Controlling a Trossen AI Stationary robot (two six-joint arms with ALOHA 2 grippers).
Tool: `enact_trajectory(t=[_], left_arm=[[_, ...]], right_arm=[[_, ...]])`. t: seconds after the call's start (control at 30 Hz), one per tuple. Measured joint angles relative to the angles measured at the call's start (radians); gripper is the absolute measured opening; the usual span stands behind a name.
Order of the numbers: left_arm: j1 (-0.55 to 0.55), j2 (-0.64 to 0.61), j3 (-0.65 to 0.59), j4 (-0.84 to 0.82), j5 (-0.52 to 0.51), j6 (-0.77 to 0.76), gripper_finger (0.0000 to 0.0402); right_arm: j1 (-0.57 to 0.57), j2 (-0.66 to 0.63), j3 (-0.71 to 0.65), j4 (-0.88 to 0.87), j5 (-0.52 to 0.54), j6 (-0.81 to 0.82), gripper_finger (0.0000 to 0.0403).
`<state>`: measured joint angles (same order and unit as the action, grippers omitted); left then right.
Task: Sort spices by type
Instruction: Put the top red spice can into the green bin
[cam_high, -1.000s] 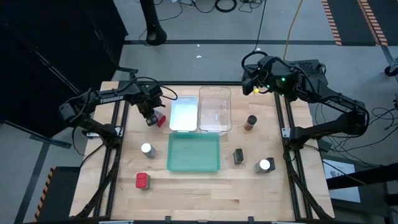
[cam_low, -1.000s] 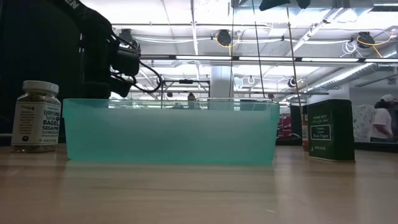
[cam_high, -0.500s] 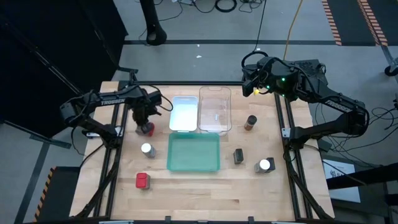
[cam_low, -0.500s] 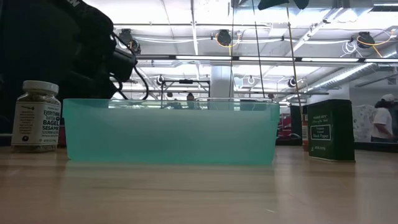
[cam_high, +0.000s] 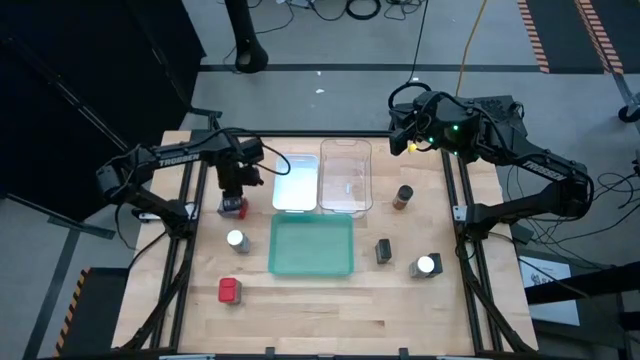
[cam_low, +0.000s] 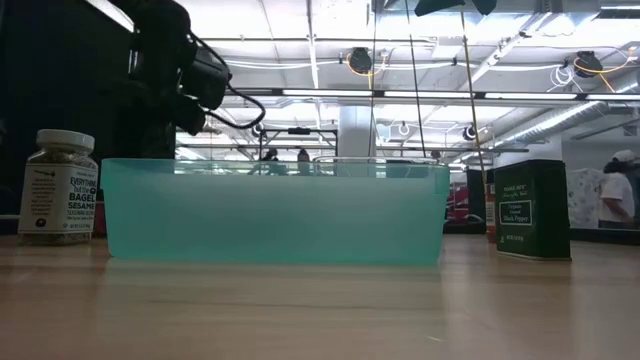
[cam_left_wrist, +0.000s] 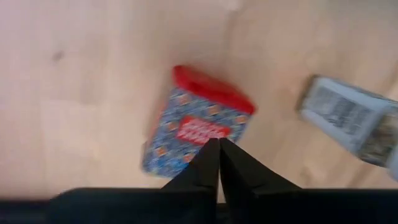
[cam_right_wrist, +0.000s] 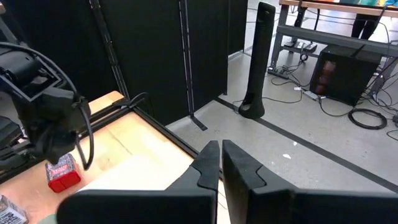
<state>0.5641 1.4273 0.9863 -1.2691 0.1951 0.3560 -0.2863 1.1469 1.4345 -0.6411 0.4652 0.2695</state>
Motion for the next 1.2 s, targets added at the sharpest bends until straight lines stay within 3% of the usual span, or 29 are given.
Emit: enact_trajectory(t=[0.27,0.43,0.57,0.8,1.2], left_arm=[[-0.091,0.0,0.0,0.009,0.046,0.028,0.0161],[-0.141,0.0,0.0,0.039,-0.115,0.045,0.0245],[-0.168,0.0,0.0,0.076,-0.241,0.027,0.029],[-0.172,-0.001,0.0,0.076,-0.106,0.043,0.0303],[-0.172,-0.001,0.0,0.085,-0.039,-0.019,0.0314]], right_arm=[[0.0,0.0,0.0,0.0,0.0,0.0,0.0],[0.0,0.0,0.0,0.0,0.0,0.0,0.0],[0.0,0.0,0.0,0.0,0.0,0.0,0.0],[0.0,0.0,0.0,0.0,0.0,0.0,0.0],[0.0,0.0,0.0,0.0,0.001,-0.001,0.0]])
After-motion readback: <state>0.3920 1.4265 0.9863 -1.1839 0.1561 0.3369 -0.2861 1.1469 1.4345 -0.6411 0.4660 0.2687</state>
